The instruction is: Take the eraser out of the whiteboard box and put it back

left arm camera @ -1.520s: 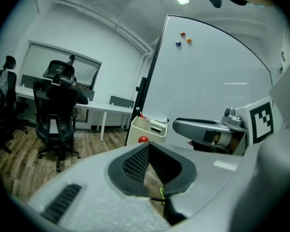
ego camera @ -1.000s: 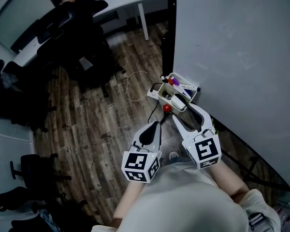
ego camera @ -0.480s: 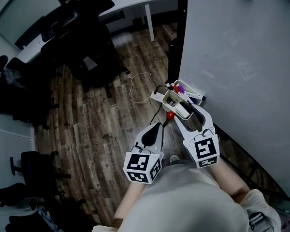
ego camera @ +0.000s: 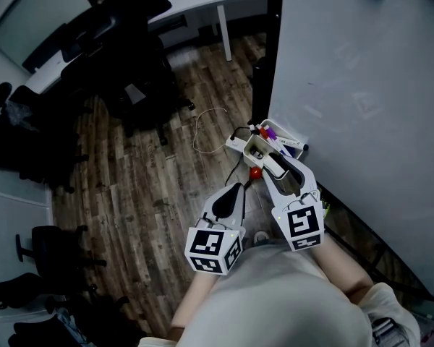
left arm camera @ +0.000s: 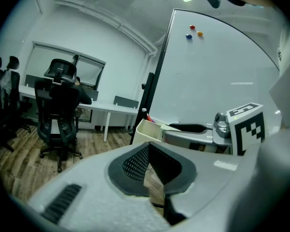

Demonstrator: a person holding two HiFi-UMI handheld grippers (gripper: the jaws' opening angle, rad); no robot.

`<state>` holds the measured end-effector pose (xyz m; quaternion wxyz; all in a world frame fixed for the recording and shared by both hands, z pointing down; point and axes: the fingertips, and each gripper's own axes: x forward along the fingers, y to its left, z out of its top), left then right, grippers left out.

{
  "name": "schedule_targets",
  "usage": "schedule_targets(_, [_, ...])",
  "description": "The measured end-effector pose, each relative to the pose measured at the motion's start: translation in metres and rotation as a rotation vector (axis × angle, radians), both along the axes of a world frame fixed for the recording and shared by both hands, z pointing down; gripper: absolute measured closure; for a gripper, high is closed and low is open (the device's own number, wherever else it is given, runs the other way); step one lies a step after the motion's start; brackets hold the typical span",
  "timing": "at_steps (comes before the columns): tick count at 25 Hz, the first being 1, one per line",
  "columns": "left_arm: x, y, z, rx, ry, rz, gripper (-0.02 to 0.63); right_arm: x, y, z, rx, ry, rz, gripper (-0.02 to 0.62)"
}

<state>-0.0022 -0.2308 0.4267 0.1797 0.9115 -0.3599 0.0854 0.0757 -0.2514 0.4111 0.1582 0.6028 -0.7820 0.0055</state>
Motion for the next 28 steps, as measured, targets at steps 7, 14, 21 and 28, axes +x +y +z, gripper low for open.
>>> schedule_targets(7, [-0.001, 0.003, -0.001, 0.001, 0.002, -0.007, 0.604, 0.001, 0.003, -0.004, 0.012, -0.038, -0.002, 0.428])
schedule_targets(14, [-0.002, 0.007, -0.004, 0.005, 0.005, -0.004, 0.604, 0.0, 0.007, -0.015, 0.045, -0.051, -0.005, 0.428])
schedule_targets(21, [-0.003, 0.011, -0.004, 0.008, 0.009, 0.001, 0.604, -0.002, 0.012, -0.03, 0.085, -0.052, -0.002, 0.428])
schedule_targets(28, [-0.007, 0.015, -0.007, 0.015, 0.01, 0.001, 0.604, -0.002, 0.017, -0.042, 0.126, -0.04, 0.0, 0.428])
